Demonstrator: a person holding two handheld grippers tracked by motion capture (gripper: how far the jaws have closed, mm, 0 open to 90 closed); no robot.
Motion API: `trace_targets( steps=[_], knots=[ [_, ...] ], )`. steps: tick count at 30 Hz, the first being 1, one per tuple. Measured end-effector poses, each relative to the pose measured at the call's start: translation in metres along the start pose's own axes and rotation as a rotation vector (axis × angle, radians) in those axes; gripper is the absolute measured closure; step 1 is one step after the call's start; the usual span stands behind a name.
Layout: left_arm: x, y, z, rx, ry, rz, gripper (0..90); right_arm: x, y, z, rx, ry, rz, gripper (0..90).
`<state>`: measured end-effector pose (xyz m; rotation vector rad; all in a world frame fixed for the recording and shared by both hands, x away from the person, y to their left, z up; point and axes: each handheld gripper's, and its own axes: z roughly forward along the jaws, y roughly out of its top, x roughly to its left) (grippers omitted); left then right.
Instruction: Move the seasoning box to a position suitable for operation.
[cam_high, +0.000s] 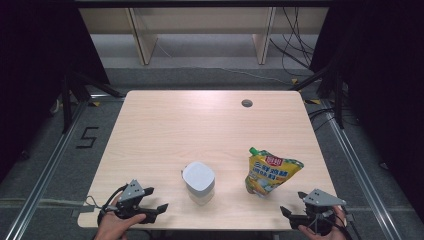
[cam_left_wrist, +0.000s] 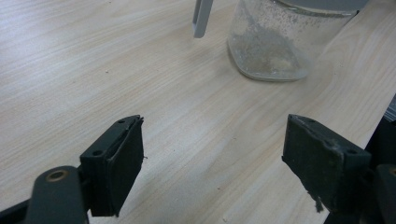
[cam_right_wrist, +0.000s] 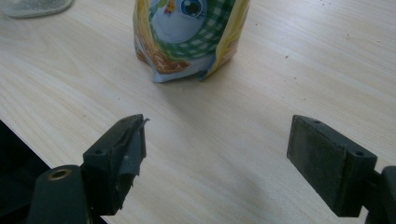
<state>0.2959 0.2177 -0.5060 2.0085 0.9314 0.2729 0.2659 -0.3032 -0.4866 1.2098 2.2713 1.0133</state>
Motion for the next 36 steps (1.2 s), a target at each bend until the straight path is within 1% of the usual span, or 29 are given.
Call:
trace_targets(
  steps=[2, 5, 6, 7, 8, 9, 10, 11, 12, 13, 14, 17, 18, 19, 20, 21, 22, 23, 24, 25, 27, 28, 29, 30, 31, 32, 33, 35, 36],
  knots=[
    [0.001, 0.0, 0.001, -0.013, 0.003, 0.01, 19.9, -0.002, 0.001, 0.0, 0.013, 0.036, -0.009, 20.3],
    [0.002, 0.0, 0.001, -0.02, 0.01, 0.023, 19.9, -0.002, 0.001, 0.001, 0.004, 0.036, -0.007, 20.2],
    [0.0, 0.001, 0.001, -0.023, 0.011, -0.015, 19.9, -0.002, 0.001, 0.001, 0.004, 0.036, -0.006, 20.1],
    [0.002, 0.001, 0.0, -0.006, 0.019, 0.01, 19.9, -0.001, 0.0, 0.001, -0.006, 0.004, -0.014, 20.0],
    [0.004, 0.002, 0.0, -0.014, 0.023, 0.026, 19.9, -0.002, 0.0, 0.001, -0.011, -0.003, -0.019, 20.0],
    [0.002, 0.002, 0.001, -0.028, 0.025, -0.016, 19.9, -0.001, 0.0, 0.001, -0.005, 0.01, -0.009, 19.9],
    [0.004, 0.003, 0.0, -0.012, 0.034, 0.012, 19.9, -0.001, 0.0, 0.001, -0.004, 0.008, -0.006, 19.9],
    [0.004, 0.004, 0.0, -0.015, 0.043, 0.016, 19.9, -0.001, 0.0, 0.001, -0.006, 0.008, -0.007, 19.8],
    [0.007, 0.005, 0.0, -0.008, 0.05, 0.035, 19.9, -0.001, 0.0, 0.001, -0.007, 0.008, -0.006, 19.7],
    [0.006, 0.006, 0.002, -0.032, 0.051, 0.02, 19.8, -0.001, 0.0, 0.001, -0.008, 0.008, -0.008, 19.7],
    [0.005, 0.008, 0.004, -0.042, 0.048, -0.015, 19.5, -0.002, 0.0, 0.001, -0.01, 0.008, -0.008, 19.7],
    [0.006, 0.016, 0.006, -0.059, 0.047, 0.027, 20.9, -0.001, 0.0, 0.002, -0.006, 0.005, -0.001, 19.8],
    [0.006, 0.018, 0.007, -0.06, 0.042, 0.041, 22.6, -0.002, 0.0, 0.003, -0.007, 0.016, -0.008, 19.8],
    [0.005, 0.02, 0.01, -0.08, 0.041, 0.051, 23.7, -0.003, 0.001, 0.002, 0.01, 0.026, -0.016, 19.8],
    [0.005, 0.02, 0.01, -0.08, 0.041, 0.051, 24.9, -0.003, 0.001, 0.002, 0.01, 0.026, -0.016, 19.8],
    [0.005, 0.022, 0.013, -0.074, 0.041, 0.079, 24.9, -0.003, 0.001, 0.002, 0.008, 0.014, -0.022, 19.6],
    [0.005, 0.023, 0.017, -0.079, 0.041, 0.095, 27.4, -0.003, 0.0, 0.003, 0.008, 0.024, -0.016, 19.6],
    [0.005, 0.025, 0.02, -0.069, 0.043, 0.104, 30.2, -0.001, 0.0, 0.002, 0.001, 0.005, 0.0, 19.6],
    [0.005, 0.027, 0.024, -0.076, 0.038, 0.112, 32.7, -0.001, 0.0, 0.003, 0.002, 0.01, 0.001, 19.6],
    [0.006, 0.031, 0.029, -0.076, 0.041, 0.159, 36.7, -0.002, 0.001, 0.003, 0.013, 0.036, -0.016, 19.7],
    [0.006, 0.033, 0.032, -0.064, 0.044, 0.149, 39.7, -0.002, 0.001, 0.003, 0.013, 0.036, -0.016, 19.7],
    [0.005, 0.037, 0.036, -0.084, 0.038, 0.157, 39.7, -0.002, 0.001, 0.003, 0.014, 0.036, -0.015, 19.7],
    [0.006, 0.041, 0.038, -0.091, 0.039, 0.173, 41.6, -0.002, 0.0, 0.003, 0.013, 0.037, -0.016, 19.7],
    [0.009, 0.045, 0.039, -0.091, 0.04, 0.204, 42.3, -0.003, 0.0, 0.003, 0.012, 0.036, -0.019, 19.7],
    [0.01, 0.049, 0.041, -0.105, 0.032, 0.207, 45.5, -0.002, 0.0, 0.003, 0.007, 0.046, 0.01, 19.7],
    [0.011, 0.052, 0.043, -0.116, 0.02, 0.185, 46.8, -0.002, 0.0, 0.003, 0.003, 0.017, 0.005, 19.7],
    [0.011, 0.052, 0.043, -0.116, 0.02, 0.185, 48.9, -0.002, 0.0, 0.003, -0.001, 0.02, 0.003, 19.7],
    [0.013, 0.056, 0.048, -0.106, 0.028, 0.224, 52.0, -0.003, 0.0, 0.003, -0.001, 0.014, -0.005, 19.7],
    [0.012, 0.057, 0.05, -0.109, 0.022, 0.212, 53.2, -0.003, -0.001, 0.004, 0.002, 0.022, 0.004, 19.7]
  ],
)
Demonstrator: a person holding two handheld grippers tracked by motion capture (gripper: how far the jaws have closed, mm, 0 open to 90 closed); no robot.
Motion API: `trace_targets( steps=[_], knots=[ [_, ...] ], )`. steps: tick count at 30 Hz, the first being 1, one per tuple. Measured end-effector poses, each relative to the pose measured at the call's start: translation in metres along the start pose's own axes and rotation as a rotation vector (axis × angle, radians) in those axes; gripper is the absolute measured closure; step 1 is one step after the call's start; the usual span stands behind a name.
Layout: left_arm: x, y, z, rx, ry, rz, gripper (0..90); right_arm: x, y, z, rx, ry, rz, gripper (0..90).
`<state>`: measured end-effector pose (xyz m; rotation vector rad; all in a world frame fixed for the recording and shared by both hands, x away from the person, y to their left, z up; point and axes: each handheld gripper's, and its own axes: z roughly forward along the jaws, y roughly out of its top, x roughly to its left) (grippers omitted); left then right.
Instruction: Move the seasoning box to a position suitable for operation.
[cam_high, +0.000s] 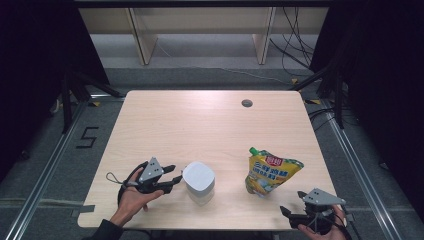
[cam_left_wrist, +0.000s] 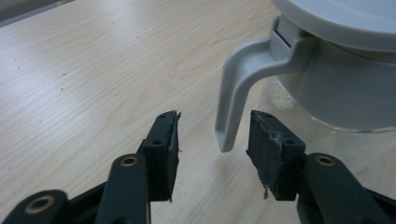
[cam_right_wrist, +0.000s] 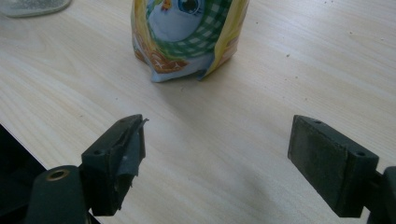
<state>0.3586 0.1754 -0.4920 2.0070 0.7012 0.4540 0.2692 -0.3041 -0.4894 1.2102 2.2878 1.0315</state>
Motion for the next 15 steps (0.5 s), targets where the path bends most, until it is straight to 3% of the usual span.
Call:
trace_targets(
  steps=[6, 8, 10, 15],
  knots=[
    [0.001, 0.004, 0.011, -0.017, -0.031, 0.018, 62.6, 0.001, 0.0, 0.0, -0.001, -0.014, -0.007, 20.4],
    [0.0, 0.006, 0.016, -0.009, -0.055, 0.014, 70.2, 0.0, 0.0, 0.0, -0.002, -0.014, -0.013, 20.4],
    [-0.004, 0.007, 0.017, -0.008, -0.04, 0.028, 77.2, -0.001, 0.001, 0.0, -0.012, -0.021, -0.031, 20.4],
    [-0.008, 0.007, 0.016, -0.013, -0.017, 0.026, 78.4, 0.0, 0.0, 0.001, -0.006, -0.003, -0.011, 20.4]
  ],
)
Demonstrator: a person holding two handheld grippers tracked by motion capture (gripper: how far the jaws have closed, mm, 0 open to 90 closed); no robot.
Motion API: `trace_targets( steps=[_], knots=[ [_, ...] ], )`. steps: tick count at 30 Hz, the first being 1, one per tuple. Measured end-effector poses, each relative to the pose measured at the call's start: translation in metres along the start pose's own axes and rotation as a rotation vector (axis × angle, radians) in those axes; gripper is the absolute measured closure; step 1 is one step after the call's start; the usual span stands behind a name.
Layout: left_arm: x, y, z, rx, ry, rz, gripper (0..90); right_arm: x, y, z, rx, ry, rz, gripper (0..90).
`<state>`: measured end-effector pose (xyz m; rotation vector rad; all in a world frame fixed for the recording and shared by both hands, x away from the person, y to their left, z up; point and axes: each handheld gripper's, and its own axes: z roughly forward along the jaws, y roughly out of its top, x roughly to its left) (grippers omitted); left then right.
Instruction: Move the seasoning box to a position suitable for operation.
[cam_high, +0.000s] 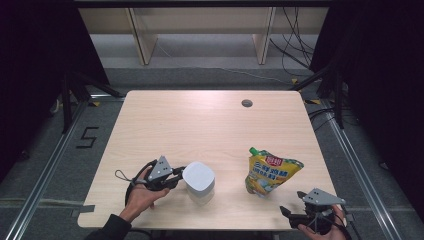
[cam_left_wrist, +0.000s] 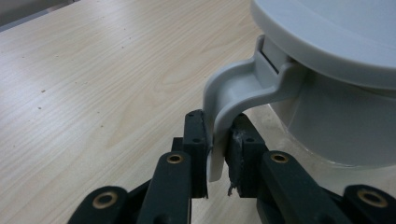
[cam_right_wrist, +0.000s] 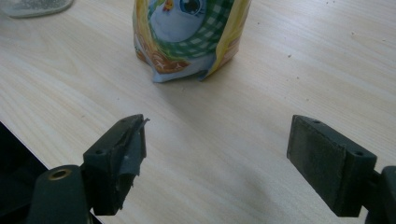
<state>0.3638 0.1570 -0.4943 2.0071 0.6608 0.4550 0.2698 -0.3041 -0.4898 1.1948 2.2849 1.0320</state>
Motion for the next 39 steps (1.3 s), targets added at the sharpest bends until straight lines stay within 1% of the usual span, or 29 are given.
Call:
trace_targets(
  steps=[1, 2, 3, 5, 6, 7, 8, 10, 11, 13, 14, 16, 18, 20, 22, 25, 26, 27, 28, 29, 31, 32, 33, 34, 35, 36, 37, 38, 39],
  knots=[
    [-0.001, -0.001, 0.0, -0.002, 0.003, -0.012, 78.4, 0.0, 0.0, 0.0, -0.002, 0.002, 0.003, 20.5],
    [-0.001, -0.001, -0.001, -0.003, 0.013, -0.004, 78.6, -0.001, 0.0, 0.0, -0.008, -0.006, -0.006, 20.4],
    [-0.003, -0.002, -0.003, 0.002, 0.005, -0.051, 79.5, -0.001, 0.0, -0.001, -0.012, -0.017, -0.011, 20.4],
    [-0.005, -0.002, -0.006, 0.012, 0.017, -0.045, 81.8, -0.001, 0.0, -0.001, -0.009, -0.014, -0.007, 20.4],
    [-0.008, -0.003, -0.008, 0.019, 0.029, -0.058, 81.8, -0.001, 0.0, -0.001, -0.009, -0.014, -0.007, 20.5],
    [-0.011, -0.004, -0.011, 0.019, 0.042, -0.049, 82.1, 0.0, 0.0, -0.001, 0.009, -0.011, 0.01, 20.5],
    [-0.013, -0.004, -0.013, 0.026, 0.045, -0.065, 82.2, 0.0, 0.0, -0.001, 0.009, -0.011, 0.009, 20.5],
    [-0.013, -0.005, -0.017, 0.035, 0.05, -0.047, 82.2, 0.001, 0.0, -0.001, 0.011, -0.011, 0.018, 20.5],
    [-0.015, -0.006, -0.018, 0.029, 0.044, -0.077, 82.2, 0.0, 0.0, -0.001, 0.005, -0.005, 0.005, 20.5],
    [-0.016, -0.008, -0.02, 0.029, 0.045, -0.091, 82.2, -0.001, 0.0, -0.001, 0.018, 0.019, 0.005, 20.5],
    [-0.018, -0.009, -0.022, 0.026, 0.06, -0.096, 82.1, -0.001, 0.0, -0.001, 0.019, 0.018, 0.005, 20.5],
    [-0.017, -0.009, -0.024, 0.029, 0.053, -0.082, 81.9, 0.0, 0.0, -0.001, 0.017, 0.02, 0.006, 20.5],
    [-0.022, -0.012, -0.03, 0.028, 0.054, -0.138, 81.6, 0.0, 0.0, -0.001, 0.016, 0.021, 0.006, 20.5],
    [-0.022, -0.014, -0.034, 0.031, 0.047, -0.127, 81.3, 0.0, 0.0, -0.001, 0.017, 0.02, 0.006, 20.5],
    [-0.022, -0.017, -0.038, 0.032, 0.035, -0.14, 81.1, 0.0, 0.0, -0.001, 0.017, 0.02, 0.005, 20.5],
    [-0.025, -0.018, -0.043, 0.037, 0.036, -0.136, 80.9, -0.001, 0.001, -0.001, 0.017, 0.021, -0.004, 20.5],
    [-0.025, -0.018, -0.044, 0.037, 0.026, -0.137, 79.7, -0.001, 0.001, -0.001, 0.013, 0.02, -0.007, 20.5],
    [-0.024, -0.018, -0.045, 0.041, 0.015, -0.137, 77.6, -0.001, 0.001, -0.001, -0.002, -0.004, -0.025, 20.5],
    [-0.024, -0.018, -0.046, 0.039, 0.02, -0.139, 74.7, -0.001, 0.0, -0.001, -0.002, -0.022, -0.024, 20.6],
    [-0.023, -0.019, -0.046, 0.037, 0.014, -0.134, 71.4, -0.001, 0.0, -0.001, -0.002, -0.02, -0.022, 20.6],
    [-0.022, -0.02, -0.043, 0.03, 0.001, -0.112, 66.7, 0.0, 0.001, -0.002, -0.001, -0.022, -0.016, 20.7],
    [-0.022, -0.02, -0.042, 0.047, 0.004, -0.087, 64.4, 0.0, 0.001, -0.001, 0.0, -0.021, -0.015, 20.8],
    [-0.02, -0.019, -0.039, 0.053, 0.005, -0.045, 61.7, 0.0, 0.001, -0.001, -0.001, -0.018, -0.01, 20.8],
    [-0.019, -0.019, -0.036, 0.056, 0.005, -0.042, 58.8, 0.0, 0.001, 0.001, -0.001, -0.005, -0.01, 20.8],
    [-0.019, -0.019, -0.036, 0.056, 0.005, -0.042, 57.6, 0.0, 0.001, 0.001, -0.001, -0.005, -0.01, 20.8],
    [-0.015, -0.019, -0.031, 0.057, 0.031, -0.052, 56.4, 0.002, 0.001, 0.0, 0.022, -0.003, 0.017, 20.9],
    [-0.015, -0.019, -0.031, 0.057, 0.031, -0.052, 56.3, 0.002, 0.001, 0.0, 0.022, -0.003, 0.017, 20.9],
    [-0.012, -0.019, -0.03, 0.046, 0.023, -0.065, 56.3, 0.001, 0.001, 0.0, 0.018, -0.003, -0.007, 20.9],
    [-0.009, -0.02, -0.028, 0.023, -0.001, -0.084, 58.2, 0.001, 0.001, -0.001, 0.017, -0.011, -0.008, 20.9]
  ],
)
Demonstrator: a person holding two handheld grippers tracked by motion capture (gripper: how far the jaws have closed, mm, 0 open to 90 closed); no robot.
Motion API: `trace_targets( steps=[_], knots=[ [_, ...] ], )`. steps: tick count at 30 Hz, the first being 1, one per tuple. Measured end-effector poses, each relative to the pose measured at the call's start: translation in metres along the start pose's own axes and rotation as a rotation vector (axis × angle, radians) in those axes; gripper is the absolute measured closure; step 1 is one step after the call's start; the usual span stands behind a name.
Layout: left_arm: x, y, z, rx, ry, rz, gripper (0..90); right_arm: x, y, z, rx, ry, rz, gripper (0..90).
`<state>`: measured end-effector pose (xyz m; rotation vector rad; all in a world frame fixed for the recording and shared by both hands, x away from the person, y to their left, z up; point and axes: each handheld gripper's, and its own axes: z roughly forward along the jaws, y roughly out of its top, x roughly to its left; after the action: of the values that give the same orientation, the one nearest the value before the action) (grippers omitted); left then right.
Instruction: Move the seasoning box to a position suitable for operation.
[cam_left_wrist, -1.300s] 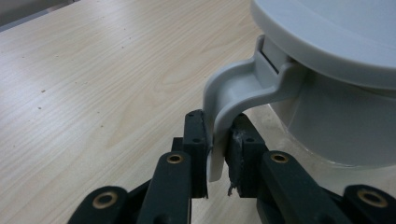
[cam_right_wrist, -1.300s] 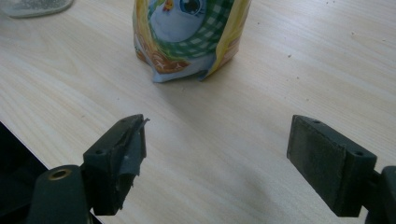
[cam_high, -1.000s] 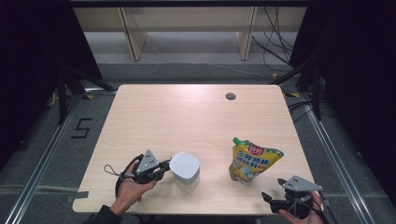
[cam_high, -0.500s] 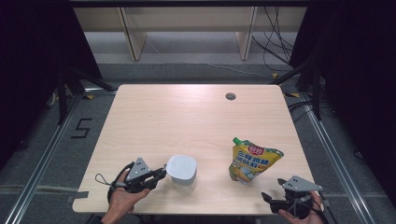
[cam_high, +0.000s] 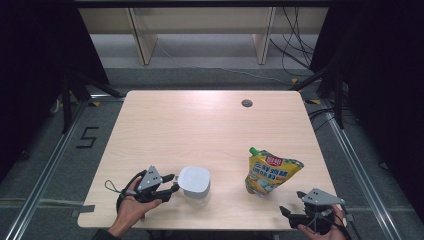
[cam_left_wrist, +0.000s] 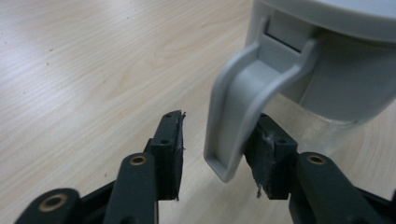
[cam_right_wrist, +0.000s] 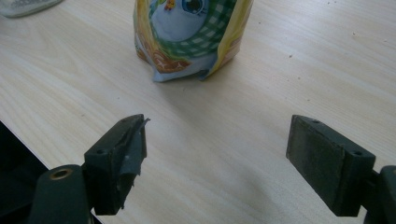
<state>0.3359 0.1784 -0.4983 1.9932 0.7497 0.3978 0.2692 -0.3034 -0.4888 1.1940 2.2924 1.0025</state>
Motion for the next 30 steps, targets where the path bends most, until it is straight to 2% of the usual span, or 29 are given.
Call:
trace_targets(
  steps=[1, 2, 3, 4, 5, 6, 7, 8, 10, 11, 12, 14, 15, 16, 18, 19, 22, 23, 24, 25, 27, 28, 29, 30],
  knots=[
    [0.0, 0.0, 0.0, 0.0, 0.0, 0.0, 58.2, -0.001, 0.0, 0.001, -0.004, 0.016, -0.005, 20.9],
    [0.003, 0.0, 0.001, 0.001, -0.023, 0.033, 59.4, -0.001, 0.0, 0.002, -0.007, 0.021, 0.0, 20.9],
    [0.004, 0.001, 0.001, 0.006, -0.025, 0.064, 60.6, 0.0, 0.0, 0.002, -0.006, 0.014, 0.003, 20.9],
    [0.003, 0.002, 0.001, 0.003, -0.03, 0.058, 61.2, 0.0, 0.0, 0.002, -0.006, 0.014, -0.001, 21.0],
    [0.003, 0.002, 0.001, 0.006, -0.028, 0.071, 62.9, -0.001, 0.0, 0.002, 0.007, 0.041, 0.003, 21.0],
    [0.003, 0.002, 0.001, 0.006, -0.028, 0.071, 65.4, -0.001, 0.0, 0.002, 0.007, 0.041, 0.003, 21.0],
    [-0.001, 0.003, 0.001, 0.008, -0.04, 0.068, 68.6, 0.0, 0.0, 0.0, -0.009, 0.01, -0.001, 21.0],
    [-0.001, 0.004, 0.0, 0.014, -0.023, 0.093, 69.5, 0.001, 0.001, 0.001, -0.007, 0.016, 0.001, 21.0],
    [0.0, 0.004, -0.001, 0.014, -0.031, 0.108, 71.0, 0.001, 0.001, 0.0, -0.005, 0.009, 0.007, 21.1],
    [0.0, 0.004, -0.001, 0.014, -0.031, 0.108, 71.0, 0.002, 0.001, 0.001, -0.009, 0.006, 0.009, 21.2],
    [-0.003, 0.003, -0.003, 0.026, -0.018, 0.079, 71.0, 0.002, 0.001, 0.001, -0.01, 0.007, 0.009, 21.2],
    [-0.005, 0.003, -0.004, 0.02, -0.023, 0.077, 70.9, 0.002, 0.001, 0.001, -0.01, 0.007, 0.009, 21.2],
    [-0.006, 0.002, -0.005, 0.028, -0.016, 0.066, 70.9, 0.001, 0.001, 0.001, -0.011, 0.005, 0.008, 21.2],
    [-0.008, 0.001, -0.006, 0.026, -0.026, 0.051, 70.7, 0.001, 0.001, 0.001, -0.004, 0.005, 0.01, 21.2],
    [-0.008, 0.001, -0.009, 0.028, -0.048, 0.066, 69.7, 0.001, 0.0, 0.001, -0.005, 0.005, 0.006, 21.3],
    [-0.01, 0.0, -0.01, 0.034, -0.048, 0.053, 69.4, 0.001, 0.0, 0.001, -0.005, 0.006, 0.008, 21.2],
    [-0.013, 0.0, -0.011, 0.035, -0.031, 0.048, 69.3, 0.001, 0.0, 0.001, -0.008, 0.006, 0.012, 21.2],
    [-0.015, 0.0, -0.011, 0.046, -0.032, 0.044, 69.4, 0.004, 0.0, 0.0, -0.001, 0.011, 0.038, 21.3],
    [-0.015, 0.0, -0.011, 0.046, -0.032, 0.044, 69.3, 0.004, 0.0, 0.0, -0.001, 0.011, 0.038, 21.3],
    [-0.02, -0.001, -0.011, 0.031, -0.043, 0.02, 69.3, 0.004, 0.001, 0.0, -0.003, 0.012, 0.038, 21.3],
    [-0.024, 0.0, -0.012, 0.049, -0.027, 0.026, 69.2, 0.004, 0.001, 0.0, 0.0, 0.012, 0.041, 21.3],
    [-0.026, 0.0, -0.013, 0.054, -0.013, 0.022, 69.2, 0.004, 0.001, 0.0, -0.001, 0.013, 0.039, 21.3],
    [-0.026, 0.0, -0.013, 0.054, -0.013, 0.022, 69.1, 0.001, 0.001, 0.001, -0.012, 0.008, 0.004, 21.4],
    [-0.031, 0.001, -0.012, 0.047, -0.027, 0.014, 69.0, 0.001, 0.001, 0.001, -0.013, 0.009, 0.006, 21.4]
  ],
)
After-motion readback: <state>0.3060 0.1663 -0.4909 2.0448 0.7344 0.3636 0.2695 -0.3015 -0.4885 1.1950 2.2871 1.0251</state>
